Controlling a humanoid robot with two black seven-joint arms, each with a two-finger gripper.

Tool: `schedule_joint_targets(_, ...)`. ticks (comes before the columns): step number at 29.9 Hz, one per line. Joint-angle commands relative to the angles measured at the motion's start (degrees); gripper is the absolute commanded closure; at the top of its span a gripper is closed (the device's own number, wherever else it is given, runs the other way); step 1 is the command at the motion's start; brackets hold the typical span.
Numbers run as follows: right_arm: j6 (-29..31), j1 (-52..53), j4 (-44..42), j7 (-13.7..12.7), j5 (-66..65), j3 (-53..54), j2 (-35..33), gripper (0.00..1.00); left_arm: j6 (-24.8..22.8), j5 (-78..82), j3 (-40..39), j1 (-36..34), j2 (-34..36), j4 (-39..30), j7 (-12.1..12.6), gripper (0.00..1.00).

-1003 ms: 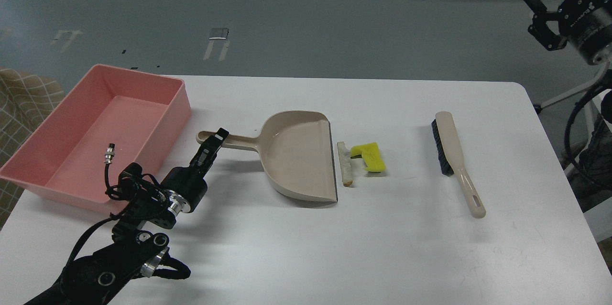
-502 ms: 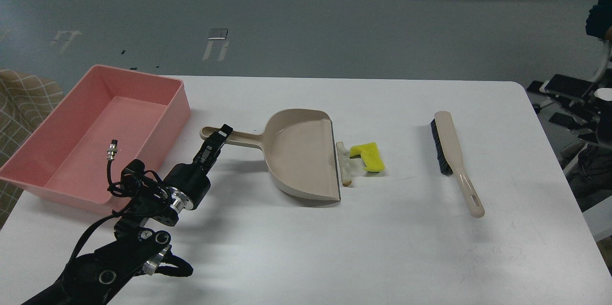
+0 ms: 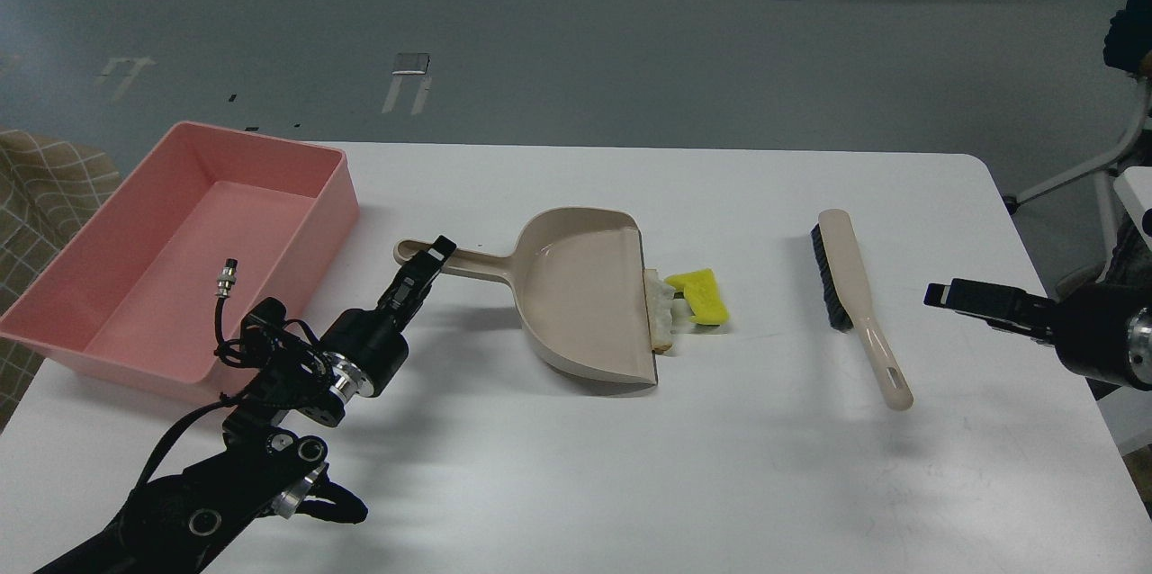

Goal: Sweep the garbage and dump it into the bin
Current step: 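Reach the right gripper to the wooden brush handle and grasp it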

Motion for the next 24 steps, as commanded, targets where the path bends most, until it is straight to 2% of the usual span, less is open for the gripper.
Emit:
schedule_joint_targets(1, 0.0, -1.3, 0.1, -0.3, -2.0, 0.0, 1.5, 0.01, 0.0, 0.0, 0.0, -0.2, 0.2, 0.0, -0.1, 1.00)
schedule_joint_targets(8, 0.0, -1.7, 0.0, -1.7, -2.9, -0.1, 4.7, 0.03, 0.0, 0.0, 0.0, -0.8, 0.1, 0.0, -0.1, 1.00)
schedule_joint_targets(11, 0.0, -1.8, 0.1, -2.4, -3.7, 0.0, 5.8, 0.08, 0.0, 0.0, 0.0, -0.8, 0.1, 0.0, -0.1, 1.00)
schedule_joint_targets(14, 0.0, -2.0, 0.1, -2.4, -4.7, 0.0, 6.2, 0.14, 0.0, 0.0, 0.0, -0.8, 0.1, 0.0, -0.1, 1.00)
schedule_joint_targets(24, -0.2, -3.7, 0.0, -2.6, -7.0, -0.1, 9.2, 0.20, 0.0, 0.0, 0.0, -0.7, 0.2, 0.0, -0.1, 1.00)
